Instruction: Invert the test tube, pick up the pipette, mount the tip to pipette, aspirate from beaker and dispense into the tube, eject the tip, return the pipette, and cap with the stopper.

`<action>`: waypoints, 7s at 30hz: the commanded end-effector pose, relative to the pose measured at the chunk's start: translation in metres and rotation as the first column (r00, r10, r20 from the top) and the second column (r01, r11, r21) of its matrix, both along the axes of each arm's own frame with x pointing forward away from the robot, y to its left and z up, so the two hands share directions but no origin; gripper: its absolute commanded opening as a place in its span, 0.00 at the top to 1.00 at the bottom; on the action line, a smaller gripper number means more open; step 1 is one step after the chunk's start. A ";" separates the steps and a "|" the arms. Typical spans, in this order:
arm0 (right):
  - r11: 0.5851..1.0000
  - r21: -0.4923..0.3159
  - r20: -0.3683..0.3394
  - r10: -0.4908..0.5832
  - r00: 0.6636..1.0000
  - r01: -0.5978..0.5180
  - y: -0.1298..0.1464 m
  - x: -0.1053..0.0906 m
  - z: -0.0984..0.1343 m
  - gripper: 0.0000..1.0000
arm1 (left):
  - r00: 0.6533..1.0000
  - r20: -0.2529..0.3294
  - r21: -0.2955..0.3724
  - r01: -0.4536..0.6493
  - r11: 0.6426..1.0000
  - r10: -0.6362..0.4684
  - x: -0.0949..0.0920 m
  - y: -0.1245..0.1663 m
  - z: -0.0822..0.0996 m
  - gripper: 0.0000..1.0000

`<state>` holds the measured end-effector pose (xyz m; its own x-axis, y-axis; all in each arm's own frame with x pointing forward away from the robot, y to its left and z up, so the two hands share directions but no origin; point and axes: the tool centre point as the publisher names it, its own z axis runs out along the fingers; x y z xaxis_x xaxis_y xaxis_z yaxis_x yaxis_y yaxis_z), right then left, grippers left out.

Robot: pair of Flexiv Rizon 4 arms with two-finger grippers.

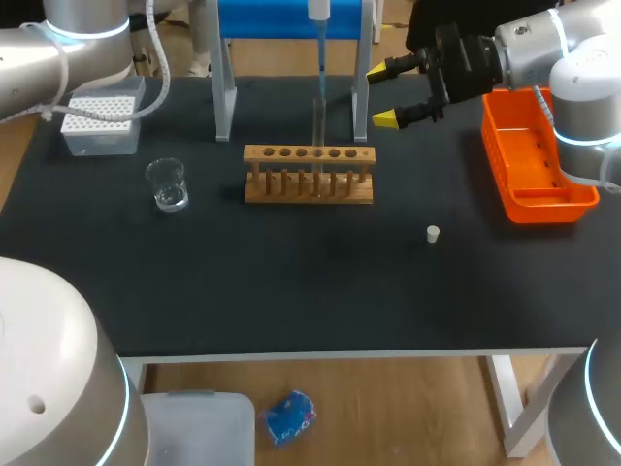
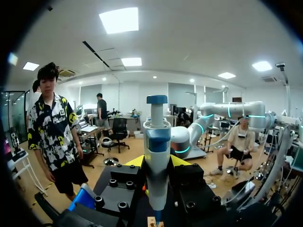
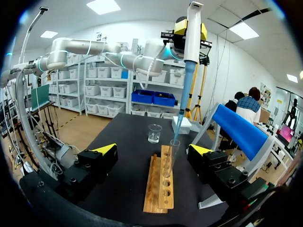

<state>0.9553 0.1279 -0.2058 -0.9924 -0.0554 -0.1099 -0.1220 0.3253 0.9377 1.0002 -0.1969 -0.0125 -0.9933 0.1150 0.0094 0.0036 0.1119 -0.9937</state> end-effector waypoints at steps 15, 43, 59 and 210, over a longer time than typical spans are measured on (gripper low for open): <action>1.000 0.000 0.001 0.000 1.000 0.000 -0.001 -0.001 0.000 0.00 | 1.000 -0.007 0.007 -0.008 1.000 0.008 -0.001 0.004 -0.003 1.00; 1.000 0.000 0.001 0.000 1.000 0.000 -0.001 -0.001 0.000 0.00 | 1.000 -0.010 -0.002 -0.012 1.000 0.012 0.007 0.003 -0.007 1.00; 1.000 0.000 0.001 0.000 1.000 0.000 -0.001 -0.001 0.000 0.00 | 0.999 0.029 0.009 -0.025 1.000 0.025 0.004 0.007 0.011 1.00; 1.000 0.000 0.001 0.000 1.000 0.000 -0.001 -0.001 0.000 0.00 | 0.995 0.081 0.096 -0.059 0.994 0.051 0.003 -0.003 -0.046 1.00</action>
<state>0.9553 0.1279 -0.2058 -0.9924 -0.0554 -0.1099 -0.1220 0.3254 0.9377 1.0039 -0.2005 -0.0586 -0.9962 0.0636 -0.0599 0.0721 0.2114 -0.9747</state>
